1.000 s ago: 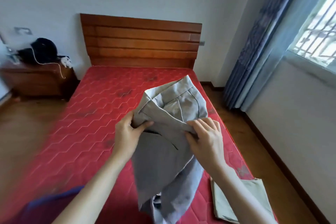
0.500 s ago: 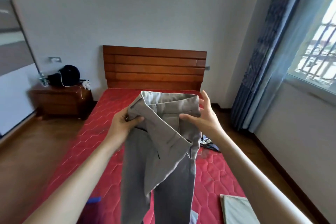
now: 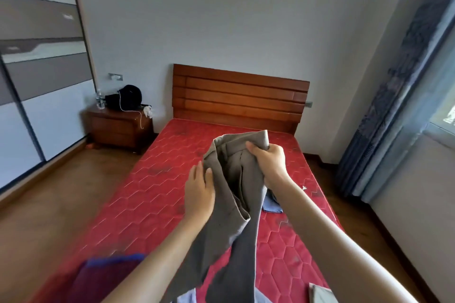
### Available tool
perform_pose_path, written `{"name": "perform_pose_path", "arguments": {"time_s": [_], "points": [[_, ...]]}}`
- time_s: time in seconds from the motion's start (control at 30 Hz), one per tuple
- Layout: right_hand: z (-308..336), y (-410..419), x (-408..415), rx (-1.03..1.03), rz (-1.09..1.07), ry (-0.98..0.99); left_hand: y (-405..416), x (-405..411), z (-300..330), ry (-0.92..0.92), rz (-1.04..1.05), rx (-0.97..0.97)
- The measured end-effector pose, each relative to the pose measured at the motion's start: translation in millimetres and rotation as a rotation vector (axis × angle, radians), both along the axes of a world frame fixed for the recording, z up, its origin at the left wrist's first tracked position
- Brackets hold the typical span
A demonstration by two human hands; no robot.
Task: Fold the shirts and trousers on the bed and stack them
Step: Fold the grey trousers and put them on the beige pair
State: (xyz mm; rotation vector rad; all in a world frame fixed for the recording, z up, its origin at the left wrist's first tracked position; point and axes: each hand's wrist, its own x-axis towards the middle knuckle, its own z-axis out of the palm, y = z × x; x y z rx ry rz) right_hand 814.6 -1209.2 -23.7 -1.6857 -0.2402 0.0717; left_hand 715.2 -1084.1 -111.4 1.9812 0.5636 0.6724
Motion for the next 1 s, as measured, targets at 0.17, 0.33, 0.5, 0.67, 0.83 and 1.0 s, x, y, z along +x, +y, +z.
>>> {"name": "perform_pose_path", "arguments": {"time_s": [0.17, 0.33, 0.5, 0.67, 0.83, 1.0], "points": [[-10, 11, 10, -0.009, -0.005, 0.031, -58, -16, -45, -0.050, -0.255, -0.093], [-20, -8, 30, -0.050, -0.017, 0.010, -66, -23, -82, 0.092, -0.207, 0.080], [-19, -45, 65, -0.135, -0.042, -0.069, -18, -35, -91, 0.372, 0.001, 0.306], [-17, -81, 93, -0.147, -0.067, -0.127, 51, -32, -52, 0.255, 0.083, 0.453], [2, -97, 109, -0.111, -0.066, -0.149, 88, -9, 0, 0.015, 0.104, 0.365], [52, -104, 110, 0.035, -0.038, -0.251, 117, 9, 65, -0.223, 0.099, 0.256]]}}
